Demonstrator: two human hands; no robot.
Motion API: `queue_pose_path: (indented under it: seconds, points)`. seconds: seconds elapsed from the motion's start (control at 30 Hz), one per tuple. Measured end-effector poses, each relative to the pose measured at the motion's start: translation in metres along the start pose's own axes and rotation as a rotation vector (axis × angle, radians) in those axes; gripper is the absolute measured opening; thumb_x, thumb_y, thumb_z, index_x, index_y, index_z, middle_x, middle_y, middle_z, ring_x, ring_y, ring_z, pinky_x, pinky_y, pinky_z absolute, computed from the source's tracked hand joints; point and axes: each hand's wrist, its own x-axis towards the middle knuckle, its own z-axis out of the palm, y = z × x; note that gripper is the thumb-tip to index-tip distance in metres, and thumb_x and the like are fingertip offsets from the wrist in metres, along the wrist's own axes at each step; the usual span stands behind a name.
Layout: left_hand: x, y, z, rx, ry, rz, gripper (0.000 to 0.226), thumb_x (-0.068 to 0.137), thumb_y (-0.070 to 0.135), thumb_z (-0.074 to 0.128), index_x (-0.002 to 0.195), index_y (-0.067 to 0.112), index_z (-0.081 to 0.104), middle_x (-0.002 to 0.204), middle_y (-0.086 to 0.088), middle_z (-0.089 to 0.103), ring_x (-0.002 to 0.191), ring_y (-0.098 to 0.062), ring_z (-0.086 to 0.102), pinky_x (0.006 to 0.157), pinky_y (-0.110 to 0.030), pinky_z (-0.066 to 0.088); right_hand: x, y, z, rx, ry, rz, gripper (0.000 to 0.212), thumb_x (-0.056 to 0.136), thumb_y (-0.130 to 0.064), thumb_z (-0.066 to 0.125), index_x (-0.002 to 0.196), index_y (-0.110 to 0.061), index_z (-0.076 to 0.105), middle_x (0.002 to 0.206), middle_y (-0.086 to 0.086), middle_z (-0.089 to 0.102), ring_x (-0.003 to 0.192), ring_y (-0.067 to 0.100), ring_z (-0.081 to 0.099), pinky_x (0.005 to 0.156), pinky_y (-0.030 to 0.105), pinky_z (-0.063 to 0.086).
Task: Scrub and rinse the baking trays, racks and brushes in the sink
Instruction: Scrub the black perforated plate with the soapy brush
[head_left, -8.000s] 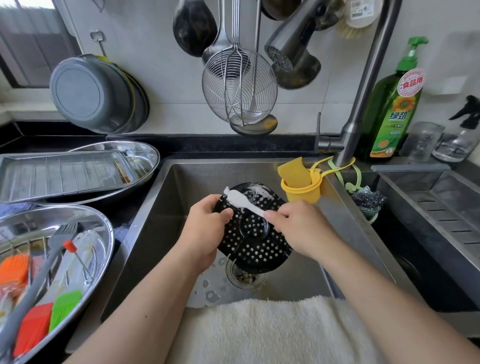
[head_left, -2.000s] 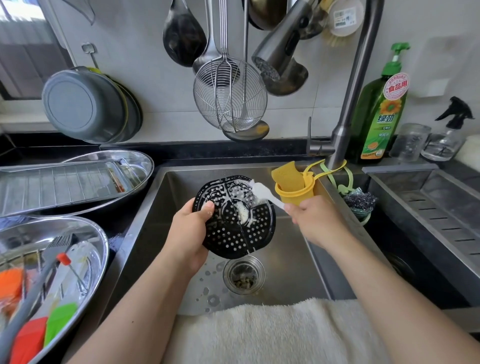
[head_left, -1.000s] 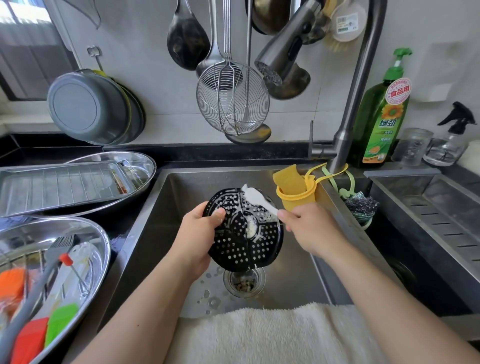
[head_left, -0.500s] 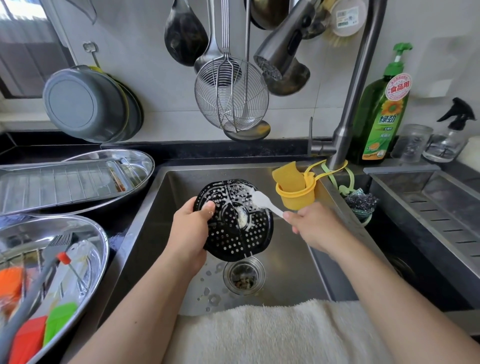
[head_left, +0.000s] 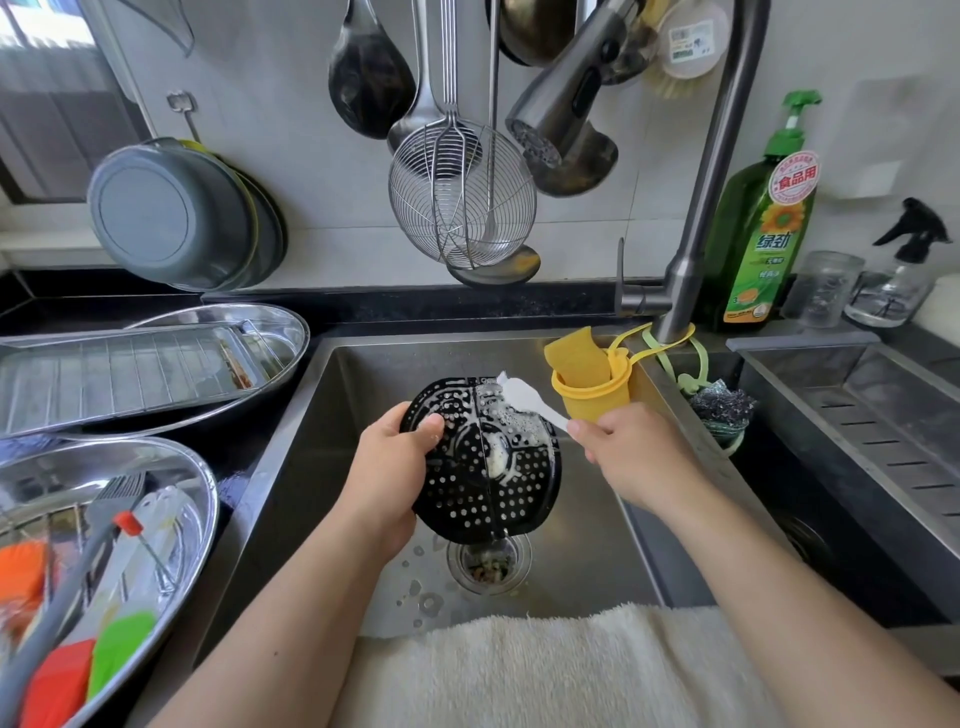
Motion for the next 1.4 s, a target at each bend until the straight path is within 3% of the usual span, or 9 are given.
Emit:
queue_pose_path:
  seconds: [0.3, 0.43, 0.7, 0.8, 0.93, 1.07, 1.17, 1.33, 1.4]
  points:
    - [-0.001, -0.001, -0.002, 0.058, -0.058, 0.016, 0.016, 0.106, 0.007, 0.055, 0.112, 0.011, 0.069, 0.103, -0.009, 0.079, 0.100, -0.028, 0.075, 0.078, -0.040, 0.058, -0.001, -0.003, -0.002, 0.034, -0.023, 0.024, 0.051, 0.100, -0.049, 0.053, 0.076, -0.008, 0.070, 0.072, 0.010, 0.067, 0.070, 0.030, 0.062, 0.066, 0.035, 0.049]
    - [-0.003, -0.003, 0.000, 0.046, -0.105, -0.012, 0.017, 0.103, -0.001, 0.054, 0.110, 0.008, 0.067, 0.098, -0.011, 0.078, 0.093, -0.026, 0.075, 0.074, -0.038, 0.057, -0.015, -0.020, 0.006, 0.016, -0.176, -0.086, 0.050, 0.100, -0.051, 0.054, 0.077, -0.010, 0.072, 0.060, 0.000, 0.055, 0.055, 0.018, 0.047, 0.056, 0.030, 0.034]
    - [-0.004, -0.002, 0.002, -0.018, -0.240, 0.020, 0.055, 0.085, -0.030, 0.041, 0.119, 0.007, 0.064, 0.102, -0.013, 0.077, 0.095, -0.025, 0.074, 0.074, -0.036, 0.058, -0.020, -0.027, 0.006, -0.076, -0.228, -0.179, 0.050, 0.099, -0.050, 0.057, 0.073, -0.008, 0.067, 0.059, 0.001, 0.048, 0.055, 0.019, 0.042, 0.054, 0.030, 0.031]
    - [-0.004, -0.002, 0.003, -0.063, -0.293, -0.002, 0.062, 0.082, -0.032, 0.035, 0.121, 0.007, 0.065, 0.103, -0.014, 0.076, 0.094, -0.025, 0.072, 0.083, -0.042, 0.057, -0.014, -0.024, 0.001, -0.065, -0.075, -0.136, 0.052, 0.101, -0.050, 0.053, 0.066, -0.011, 0.059, 0.060, 0.000, 0.047, 0.055, 0.018, 0.042, 0.052, 0.030, 0.030]
    - [-0.002, -0.005, 0.001, -0.049, -0.323, -0.037, 0.065, 0.080, -0.033, 0.031, 0.120, 0.006, 0.065, 0.106, -0.017, 0.073, 0.095, -0.028, 0.068, 0.080, -0.041, 0.053, -0.019, -0.027, 0.009, -0.052, -0.244, -0.190, 0.049, 0.099, -0.049, 0.056, 0.075, -0.008, 0.068, 0.061, 0.000, 0.049, 0.054, 0.017, 0.040, 0.054, 0.029, 0.032]
    - [-0.003, -0.004, 0.002, -0.063, -0.345, -0.041, 0.070, 0.080, -0.034, 0.030, 0.124, 0.008, 0.064, 0.104, -0.014, 0.073, 0.093, -0.024, 0.069, 0.076, -0.038, 0.056, -0.014, -0.027, 0.001, -0.050, -0.068, -0.139, 0.050, 0.100, -0.051, 0.053, 0.065, -0.016, 0.057, 0.060, -0.002, 0.046, 0.053, 0.017, 0.039, 0.053, 0.029, 0.033]
    - [-0.002, -0.002, 0.002, -0.067, -0.294, -0.017, 0.074, 0.073, -0.034, 0.029, 0.121, 0.008, 0.065, 0.103, -0.013, 0.075, 0.092, -0.024, 0.071, 0.074, -0.037, 0.055, -0.021, -0.028, 0.007, -0.064, -0.271, -0.181, 0.046, 0.099, -0.049, 0.058, 0.072, -0.013, 0.068, 0.059, -0.002, 0.049, 0.052, 0.016, 0.040, 0.053, 0.028, 0.033]
    - [-0.001, -0.001, 0.002, -0.146, -0.267, -0.004, 0.076, 0.073, -0.035, 0.028, 0.124, 0.006, 0.066, 0.109, -0.017, 0.075, 0.097, -0.026, 0.072, 0.075, -0.038, 0.057, -0.015, -0.026, -0.001, -0.085, -0.062, -0.125, 0.050, 0.099, -0.052, 0.056, 0.065, -0.015, 0.060, 0.060, -0.002, 0.047, 0.053, 0.018, 0.040, 0.053, 0.029, 0.035]
    - [0.000, -0.001, 0.002, -0.134, -0.260, -0.012, 0.075, 0.072, -0.034, 0.028, 0.123, 0.006, 0.066, 0.108, -0.016, 0.075, 0.096, -0.026, 0.072, 0.075, -0.038, 0.057, -0.018, -0.026, 0.003, -0.102, -0.174, -0.157, 0.049, 0.098, -0.051, 0.057, 0.066, -0.014, 0.062, 0.059, -0.002, 0.046, 0.052, 0.017, 0.040, 0.052, 0.028, 0.032]
